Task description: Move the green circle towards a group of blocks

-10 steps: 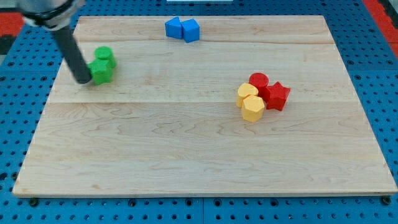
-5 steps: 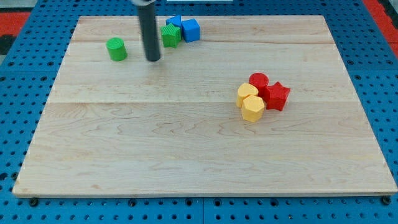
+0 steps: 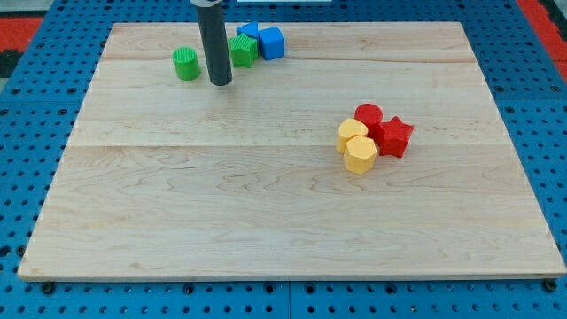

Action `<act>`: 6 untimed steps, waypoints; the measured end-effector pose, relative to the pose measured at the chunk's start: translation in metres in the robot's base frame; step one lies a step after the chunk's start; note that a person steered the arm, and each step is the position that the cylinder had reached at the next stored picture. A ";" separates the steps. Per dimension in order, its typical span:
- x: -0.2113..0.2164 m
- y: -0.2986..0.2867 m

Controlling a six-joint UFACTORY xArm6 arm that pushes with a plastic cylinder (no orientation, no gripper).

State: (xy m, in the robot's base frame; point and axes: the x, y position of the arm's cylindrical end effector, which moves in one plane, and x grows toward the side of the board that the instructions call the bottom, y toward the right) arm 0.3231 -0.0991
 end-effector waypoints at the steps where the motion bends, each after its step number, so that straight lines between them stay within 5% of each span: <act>1: 0.006 -0.062; 2: -0.011 -0.117; 3: -0.040 -0.075; 4: -0.041 -0.014; 6: -0.005 -0.055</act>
